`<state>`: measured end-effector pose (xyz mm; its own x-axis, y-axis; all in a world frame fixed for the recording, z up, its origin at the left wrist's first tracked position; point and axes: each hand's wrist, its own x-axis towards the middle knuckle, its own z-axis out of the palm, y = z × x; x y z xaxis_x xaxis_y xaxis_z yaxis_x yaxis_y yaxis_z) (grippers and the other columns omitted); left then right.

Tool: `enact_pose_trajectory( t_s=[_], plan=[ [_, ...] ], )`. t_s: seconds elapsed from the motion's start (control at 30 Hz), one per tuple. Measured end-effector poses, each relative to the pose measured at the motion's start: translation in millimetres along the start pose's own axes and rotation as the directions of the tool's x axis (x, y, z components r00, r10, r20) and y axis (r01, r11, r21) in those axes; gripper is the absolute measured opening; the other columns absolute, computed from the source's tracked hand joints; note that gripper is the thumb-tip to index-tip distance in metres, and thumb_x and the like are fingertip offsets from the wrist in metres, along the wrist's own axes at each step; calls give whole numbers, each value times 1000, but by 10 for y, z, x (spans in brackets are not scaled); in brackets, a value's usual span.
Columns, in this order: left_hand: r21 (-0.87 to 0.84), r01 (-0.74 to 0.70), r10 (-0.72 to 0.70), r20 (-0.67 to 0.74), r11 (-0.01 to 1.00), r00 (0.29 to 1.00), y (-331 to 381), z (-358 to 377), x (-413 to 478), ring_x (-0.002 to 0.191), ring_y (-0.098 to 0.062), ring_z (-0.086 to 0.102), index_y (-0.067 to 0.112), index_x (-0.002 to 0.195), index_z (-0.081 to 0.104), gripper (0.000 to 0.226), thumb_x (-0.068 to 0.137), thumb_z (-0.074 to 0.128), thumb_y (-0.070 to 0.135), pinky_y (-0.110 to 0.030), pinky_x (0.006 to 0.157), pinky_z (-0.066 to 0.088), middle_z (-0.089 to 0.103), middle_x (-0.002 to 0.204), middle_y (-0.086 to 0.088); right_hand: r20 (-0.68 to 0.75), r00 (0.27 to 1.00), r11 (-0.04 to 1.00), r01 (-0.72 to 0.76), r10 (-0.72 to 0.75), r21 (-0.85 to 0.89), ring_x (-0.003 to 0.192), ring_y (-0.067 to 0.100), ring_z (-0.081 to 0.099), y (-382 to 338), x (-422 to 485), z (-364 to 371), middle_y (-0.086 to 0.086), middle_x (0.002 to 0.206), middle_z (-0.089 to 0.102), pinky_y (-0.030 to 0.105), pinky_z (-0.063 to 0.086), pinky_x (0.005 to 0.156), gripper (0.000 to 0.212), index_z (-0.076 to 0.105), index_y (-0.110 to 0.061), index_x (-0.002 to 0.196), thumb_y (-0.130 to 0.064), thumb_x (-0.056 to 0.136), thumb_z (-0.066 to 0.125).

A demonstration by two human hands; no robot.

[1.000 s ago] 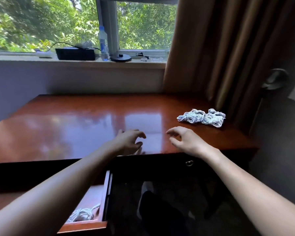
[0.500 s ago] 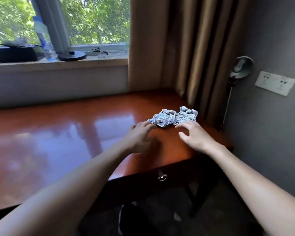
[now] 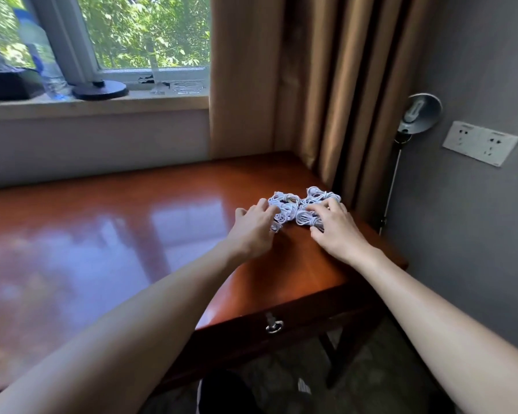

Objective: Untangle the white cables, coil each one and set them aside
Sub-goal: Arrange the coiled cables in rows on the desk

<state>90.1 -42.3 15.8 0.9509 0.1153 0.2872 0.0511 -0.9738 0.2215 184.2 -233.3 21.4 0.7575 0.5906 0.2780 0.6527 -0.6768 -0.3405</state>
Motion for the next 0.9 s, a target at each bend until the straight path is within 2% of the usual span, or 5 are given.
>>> enact_pose_trajectory(
  t_s=[0.13,0.3,0.53,0.7,0.9],
  plan=[
    [79,-33,35,-21,996,999,-35,-12,-15,105,-25,49,19,114,61,40,81,50,-1,-41,89,30,43,113,-4,27,998,998,-56,56,-5,132,28,38,22,25,42,8,133,52,40,36,112,47,55,-22,139,-26,94,64],
    [188,-51,57,-26,981,998,-82,-84,-130,103,-26,54,22,113,63,29,90,53,7,-40,88,28,52,115,-3,-27,998,996,-62,61,-67,119,28,50,-22,-20,-30,4,119,64,38,43,100,32,65,-21,123,-29,92,65],
    [191,-62,72,-43,980,997,-115,-376,-676,96,-26,63,24,98,58,17,86,55,12,-38,86,34,70,100,2,5,1000,995,1,-2,101,108,23,63,-387,-460,-156,1,114,66,37,49,92,25,72,-22,111,-36,91,70],
    [161,4,-5,2,987,1000,-240,-585,-1270,101,-24,64,25,116,58,21,100,45,20,-34,89,34,68,116,4,47,993,972,97,-110,216,103,15,65,-865,-833,-83,-4,107,67,33,50,93,18,74,-21,108,-28,91,73],
    [130,100,-103,11,986,995,-522,-1001,-2129,111,-24,63,28,123,59,30,95,59,39,-32,84,41,68,122,5,88,961,932,227,-260,282,98,9,63,-1560,-1126,14,-8,106,66,31,51,93,17,74,-20,108,-23,91,73]
  ],
)
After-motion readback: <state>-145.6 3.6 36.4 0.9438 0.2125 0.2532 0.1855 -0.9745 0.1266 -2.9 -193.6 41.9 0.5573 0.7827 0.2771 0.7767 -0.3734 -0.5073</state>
